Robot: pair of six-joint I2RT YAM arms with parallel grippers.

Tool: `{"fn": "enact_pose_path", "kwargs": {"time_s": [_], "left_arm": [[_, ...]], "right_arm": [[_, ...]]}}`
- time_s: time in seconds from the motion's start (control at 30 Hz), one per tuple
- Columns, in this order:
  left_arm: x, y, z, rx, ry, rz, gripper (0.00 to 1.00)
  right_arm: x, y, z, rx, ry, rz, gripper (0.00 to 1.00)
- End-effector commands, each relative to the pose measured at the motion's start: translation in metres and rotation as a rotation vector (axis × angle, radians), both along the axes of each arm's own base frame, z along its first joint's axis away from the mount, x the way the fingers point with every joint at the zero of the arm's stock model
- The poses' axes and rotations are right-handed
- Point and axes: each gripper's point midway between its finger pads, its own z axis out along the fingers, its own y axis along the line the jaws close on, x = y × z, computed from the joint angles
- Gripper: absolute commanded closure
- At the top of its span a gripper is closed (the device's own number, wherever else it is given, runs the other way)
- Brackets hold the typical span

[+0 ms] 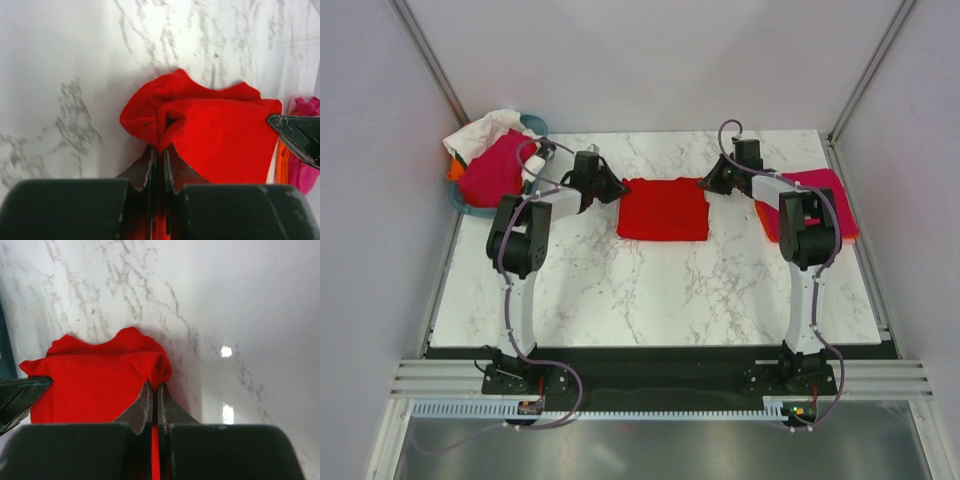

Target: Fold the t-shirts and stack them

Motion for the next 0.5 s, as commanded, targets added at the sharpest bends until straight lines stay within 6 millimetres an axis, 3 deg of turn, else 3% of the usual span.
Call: {"fn": "enact_pose_path", "kwargs": {"time_s": [0.0,0.07,0.1,0.17,0.2,0.23,0.27,0.33,0.37,0.4,0.43,0.47], "left_arm": [[0.004,-0.007,0.091,0.009,-0.239,-0.003,0.98],[-0.004,-0.016,0.109,0.000,-0.283,-0.015,0.98],[-0.010,-0.019,0.117,0.003,-0.298,-0.021,0.98],[-0.022,-0.031,0.151,-0.011,-0.361,-0.030,0.98],[-0.029,-0.036,0.157,-0.015,-0.372,-0.039,0.98],[-0.041,-0.049,0.180,-0.029,-0.415,-0.058,0.98],[-0.048,-0.056,0.189,-0.032,-0.435,-0.064,0.98],[-0.069,-0.078,0.208,-0.037,-0.476,-0.083,0.98],[-0.078,-0.084,0.228,-0.053,-0.521,-0.086,0.98],[-0.086,-0.091,0.238,-0.063,-0.543,-0.092,0.98],[-0.102,-0.110,0.248,-0.084,-0.563,-0.123,0.98],[-0.107,-0.115,0.258,-0.095,-0.584,-0.115,0.98]], "right_arm": [[-0.005,0.000,0.094,0.008,-0.169,0.018,1.00],[-0.010,-0.006,0.113,0.006,-0.197,0.002,1.00],[-0.017,-0.014,0.132,0.005,-0.221,-0.016,1.00],[-0.025,-0.025,0.148,-0.007,-0.240,-0.044,1.00],[-0.033,-0.040,0.166,-0.019,-0.256,-0.086,1.00],[-0.038,-0.048,0.174,-0.024,-0.264,-0.105,1.00],[-0.045,-0.063,0.200,-0.026,-0.310,-0.136,1.00],[-0.059,-0.082,0.212,-0.047,-0.316,-0.182,1.00],[-0.064,-0.091,0.222,-0.062,-0.330,-0.207,1.00],[-0.077,-0.105,0.242,-0.090,-0.356,-0.253,1.00],[-0.082,-0.128,0.250,-0.127,-0.363,-0.311,1.00],[-0.092,-0.150,0.272,-0.148,-0.395,-0.369,1.00]]}}
